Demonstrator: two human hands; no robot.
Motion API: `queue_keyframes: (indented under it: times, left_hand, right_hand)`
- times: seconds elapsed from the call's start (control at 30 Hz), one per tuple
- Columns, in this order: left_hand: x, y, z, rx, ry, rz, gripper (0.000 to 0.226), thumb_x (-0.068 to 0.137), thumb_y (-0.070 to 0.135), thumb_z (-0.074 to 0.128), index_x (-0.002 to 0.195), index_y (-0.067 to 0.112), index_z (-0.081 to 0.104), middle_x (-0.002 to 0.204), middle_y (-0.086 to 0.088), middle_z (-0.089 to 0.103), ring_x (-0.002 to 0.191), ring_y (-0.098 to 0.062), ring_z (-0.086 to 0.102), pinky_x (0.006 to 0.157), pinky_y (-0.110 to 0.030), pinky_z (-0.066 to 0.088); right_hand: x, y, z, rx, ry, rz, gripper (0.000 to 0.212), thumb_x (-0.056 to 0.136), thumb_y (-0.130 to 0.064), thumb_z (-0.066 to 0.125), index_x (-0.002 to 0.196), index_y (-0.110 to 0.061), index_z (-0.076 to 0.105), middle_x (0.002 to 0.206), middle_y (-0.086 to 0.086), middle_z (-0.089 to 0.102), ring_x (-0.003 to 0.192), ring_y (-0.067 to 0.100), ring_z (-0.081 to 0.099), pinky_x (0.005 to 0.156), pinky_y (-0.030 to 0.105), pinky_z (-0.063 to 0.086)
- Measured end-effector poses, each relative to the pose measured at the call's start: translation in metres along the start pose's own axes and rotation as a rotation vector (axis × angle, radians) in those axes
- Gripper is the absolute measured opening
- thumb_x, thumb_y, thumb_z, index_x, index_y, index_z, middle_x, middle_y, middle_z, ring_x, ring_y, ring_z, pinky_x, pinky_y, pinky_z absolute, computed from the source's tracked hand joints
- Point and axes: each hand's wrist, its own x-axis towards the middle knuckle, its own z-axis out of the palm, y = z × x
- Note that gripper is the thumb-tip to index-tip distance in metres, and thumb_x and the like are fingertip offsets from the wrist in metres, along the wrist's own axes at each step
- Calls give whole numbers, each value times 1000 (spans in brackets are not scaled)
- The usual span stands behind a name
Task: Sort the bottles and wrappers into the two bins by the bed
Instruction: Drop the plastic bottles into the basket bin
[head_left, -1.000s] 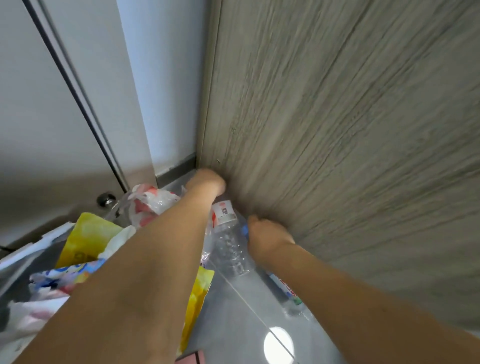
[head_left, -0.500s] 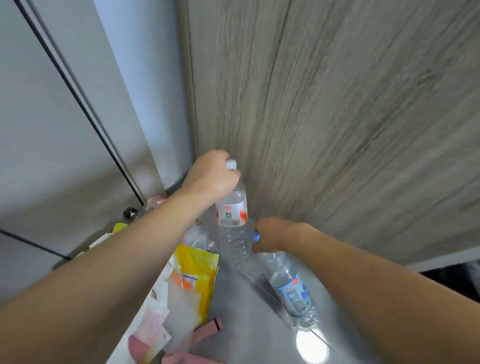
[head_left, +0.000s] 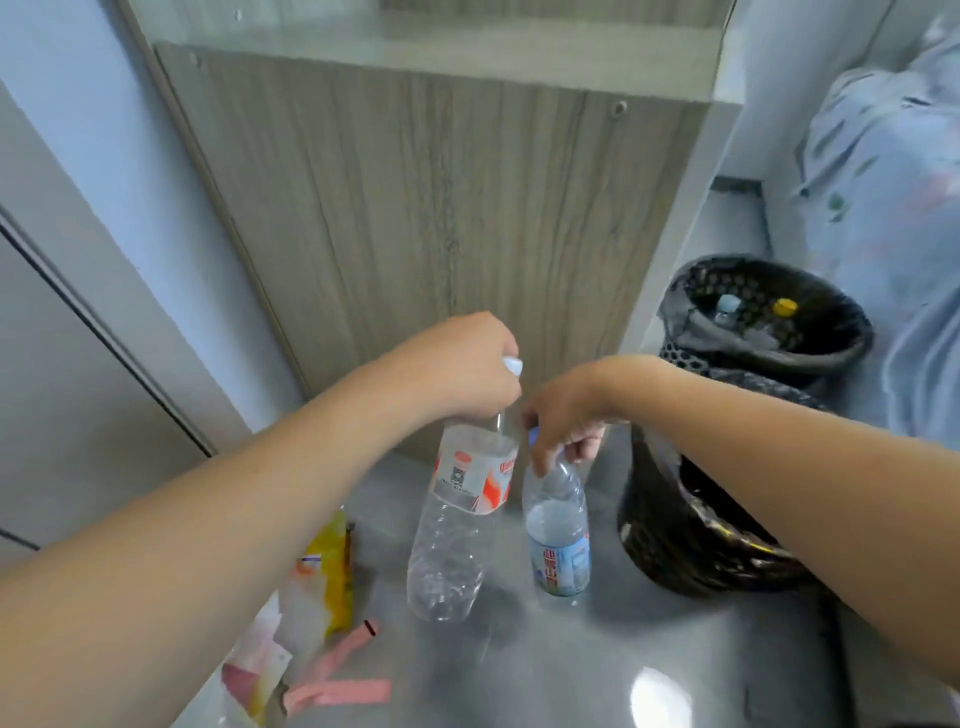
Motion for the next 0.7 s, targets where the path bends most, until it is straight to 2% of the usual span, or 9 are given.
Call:
queue_keyframes:
  times: [0.1, 0.23, 0.37, 0.47, 0.5, 0.57, 0.6, 0.67, 0.7]
  left_hand:
    - [0, 56, -1, 59, -5, 62, 8, 78, 17, 58, 74, 11, 59, 70, -6, 62, 69, -26, 60, 52, -26, 40]
    - [2, 125, -4, 122, 15, 114, 13, 80, 22, 58, 75, 12, 61, 78, -5, 64, 76, -26, 62, 56, -27, 46]
    - [14, 185, -9, 143, 101, 164, 19, 82, 26, 56, 68, 15, 49, 75, -5, 57, 71, -25, 57, 50, -27, 36]
    - [27, 225, -9, 148, 144, 193, 13, 84, 28, 56, 88, 16, 59, 91, 0, 62, 82, -24, 58, 59, -28, 43]
    - [34, 235, -9, 150, 170, 191, 13, 84, 27, 56, 89, 16, 59, 92, 1, 61, 82, -24, 58, 59, -28, 43]
    - [48, 253, -11, 150, 244, 192, 14, 84, 23, 55, 75, 13, 51, 80, -2, 56, 72, -24, 54, 51, -27, 35]
    - [57, 260, -13, 143, 283, 189, 14, 85, 21, 54, 75, 12, 50, 78, -3, 55, 70, -25, 51, 50, -27, 31]
    - [78, 270, -18, 109, 384, 191, 12, 87, 19, 54, 93, 10, 56, 90, -4, 58, 80, -27, 50, 55, -28, 33]
    - [92, 273, -19, 86, 439, 189, 19, 88, 18, 53, 104, 10, 57, 98, -7, 59, 85, -28, 49, 60, -29, 35]
  right_hand:
    - [-35, 37, -20, 10, 13, 31, 26, 79, -6, 73, 96, -9, 54, 73, 6, 49, 55, 15, 48, 50, 23, 46]
    - [-90, 91, -53, -22, 86, 58, 29, 81, -13, 73, 105, -7, 58, 75, 5, 53, 59, 16, 52, 53, 24, 49]
    - [-140, 148, -90, 146, 177, 62, 23, 83, -10, 72, 102, -8, 59, 82, 8, 56, 63, 18, 53, 57, 25, 50]
    - [-166, 185, -125, 264, 257, 37, 22, 83, -6, 71, 102, -5, 59, 83, 11, 57, 63, 19, 53, 59, 27, 51]
    - [-173, 196, -137, 293, 293, 30, 23, 82, -5, 71, 101, -4, 58, 83, 11, 57, 63, 20, 52, 59, 28, 51]
    - [-182, 217, -159, 329, 407, 15, 23, 82, -3, 71, 100, -4, 58, 82, 12, 57, 63, 19, 51, 57, 27, 51]
    - [-185, 228, -169, 342, 482, 10, 24, 81, -3, 72, 101, -4, 58, 81, 11, 56, 61, 19, 52, 55, 27, 51]
    - [-186, 249, -188, 346, 638, 5, 24, 81, -6, 73, 99, -8, 57, 82, 11, 57, 60, 18, 54, 52, 25, 50]
    - [-183, 261, -195, 333, 709, 11, 24, 81, -9, 74, 98, -9, 57, 84, 11, 58, 60, 19, 56, 50, 24, 50]
